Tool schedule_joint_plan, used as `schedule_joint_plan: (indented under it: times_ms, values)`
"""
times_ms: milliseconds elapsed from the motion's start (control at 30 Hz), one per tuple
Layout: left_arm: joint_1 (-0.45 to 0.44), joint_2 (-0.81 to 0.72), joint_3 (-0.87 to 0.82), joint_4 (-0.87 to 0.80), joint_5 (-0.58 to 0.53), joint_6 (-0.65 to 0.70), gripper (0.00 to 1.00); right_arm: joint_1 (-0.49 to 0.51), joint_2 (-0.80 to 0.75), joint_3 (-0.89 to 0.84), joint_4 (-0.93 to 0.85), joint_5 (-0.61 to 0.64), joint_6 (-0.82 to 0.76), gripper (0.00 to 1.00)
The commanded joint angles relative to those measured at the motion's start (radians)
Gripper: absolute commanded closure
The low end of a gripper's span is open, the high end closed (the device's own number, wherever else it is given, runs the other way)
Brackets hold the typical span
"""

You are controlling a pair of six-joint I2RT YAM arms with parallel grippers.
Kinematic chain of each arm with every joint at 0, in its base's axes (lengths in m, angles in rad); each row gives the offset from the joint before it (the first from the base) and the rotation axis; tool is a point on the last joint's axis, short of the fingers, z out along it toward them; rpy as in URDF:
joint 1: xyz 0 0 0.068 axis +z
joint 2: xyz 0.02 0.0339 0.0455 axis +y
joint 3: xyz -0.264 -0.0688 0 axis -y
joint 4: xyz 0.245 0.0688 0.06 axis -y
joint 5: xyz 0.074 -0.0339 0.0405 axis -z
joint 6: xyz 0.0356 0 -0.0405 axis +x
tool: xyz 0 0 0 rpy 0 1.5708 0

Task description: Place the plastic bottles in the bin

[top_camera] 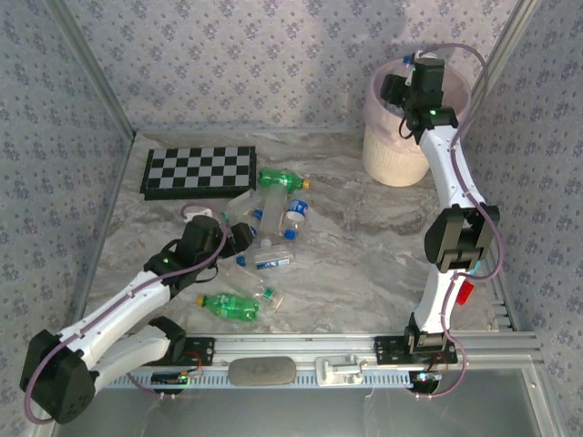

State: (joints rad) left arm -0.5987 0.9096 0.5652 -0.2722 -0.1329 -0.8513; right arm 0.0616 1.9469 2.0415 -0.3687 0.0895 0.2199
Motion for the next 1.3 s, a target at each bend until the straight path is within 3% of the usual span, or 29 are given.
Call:
schedule_joint_plan:
  times_ms: [0,200,333,700,967,1167,1267]
  values:
    - [-0.009,-0.020,-0.005,-0.022,-0.027,-0.014,0.00,0.009,-0.002,0.054,-0.033,0.019,-0.013,0.20]
    - [-0.010,-0.020,-0.001,-0.025,-0.034,-0.026,0.00,0.023,-0.053,0.052,-0.040,0.015,-0.024,0.10]
    - [-0.009,-0.027,0.007,-0.055,-0.048,-0.045,0.00,0.077,-0.141,-0.050,-0.005,0.011,-0.071,0.00]
    - [-0.010,-0.149,-0.011,-0.252,0.063,-0.194,0.00,0.366,-0.420,-0.528,0.137,0.140,-0.182,0.00]
    - [-0.018,-0.338,-0.045,-0.492,0.083,-0.293,0.02,0.568,-0.504,-0.778,0.129,0.236,-0.097,0.00]
    - [-0.028,-0.356,-0.071,-0.586,0.190,-0.374,0.08,0.660,-0.559,-0.942,0.099,0.306,0.022,0.00]
    - [-0.061,-0.361,-0.061,-0.639,0.182,-0.415,0.08,0.679,-0.584,-0.975,0.071,0.327,0.059,0.00]
